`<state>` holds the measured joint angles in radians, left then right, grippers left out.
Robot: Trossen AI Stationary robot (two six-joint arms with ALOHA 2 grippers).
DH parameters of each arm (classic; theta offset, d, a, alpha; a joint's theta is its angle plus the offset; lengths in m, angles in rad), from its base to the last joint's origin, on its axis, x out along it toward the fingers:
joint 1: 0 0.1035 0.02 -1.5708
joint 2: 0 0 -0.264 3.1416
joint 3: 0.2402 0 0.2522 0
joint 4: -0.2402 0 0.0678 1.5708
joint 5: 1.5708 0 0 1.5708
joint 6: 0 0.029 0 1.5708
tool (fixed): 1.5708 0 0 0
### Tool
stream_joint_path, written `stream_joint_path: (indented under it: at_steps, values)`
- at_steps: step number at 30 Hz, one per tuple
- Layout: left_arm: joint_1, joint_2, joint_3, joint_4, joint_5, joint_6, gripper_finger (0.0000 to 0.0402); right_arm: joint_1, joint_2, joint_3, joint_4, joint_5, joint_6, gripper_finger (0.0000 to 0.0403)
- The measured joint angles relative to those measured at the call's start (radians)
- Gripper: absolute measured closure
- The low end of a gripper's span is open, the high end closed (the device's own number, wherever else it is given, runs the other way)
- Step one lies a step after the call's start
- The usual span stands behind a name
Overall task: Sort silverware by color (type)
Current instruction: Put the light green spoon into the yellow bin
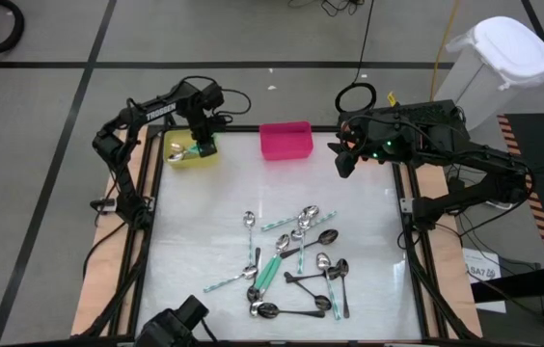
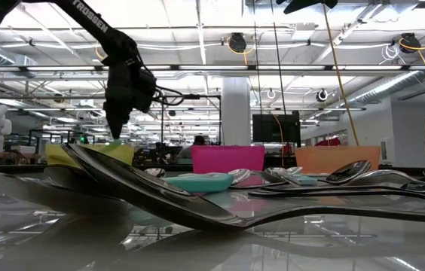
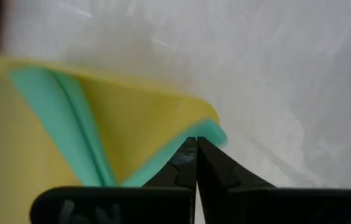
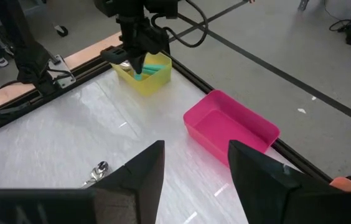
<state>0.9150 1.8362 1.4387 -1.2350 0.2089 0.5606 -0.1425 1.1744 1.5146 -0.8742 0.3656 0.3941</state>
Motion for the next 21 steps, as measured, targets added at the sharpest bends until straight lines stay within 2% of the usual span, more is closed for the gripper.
stream_joint_path:
  at_steps: [5, 12, 21]
  values:
    - [0.000, 0.004, 0.000, 0.005, 0.000, -0.016, 0.0396, 0.000, 0.000, 0.000, 0.000, 0.000, 0.005, 0.0232]
    - [0.000, 0.005, 0.000, -0.072, -0.023, -0.095, 0.0396, 0.000, 0.000, 0.000, 0.000, 0.000, 0.013, 0.0232]
    - [-0.004, 0.005, 0.000, -0.014, -0.025, -0.124, 0.0396, 0.000, 0.000, 0.000, 0.000, 0.000, 0.011, 0.0232]
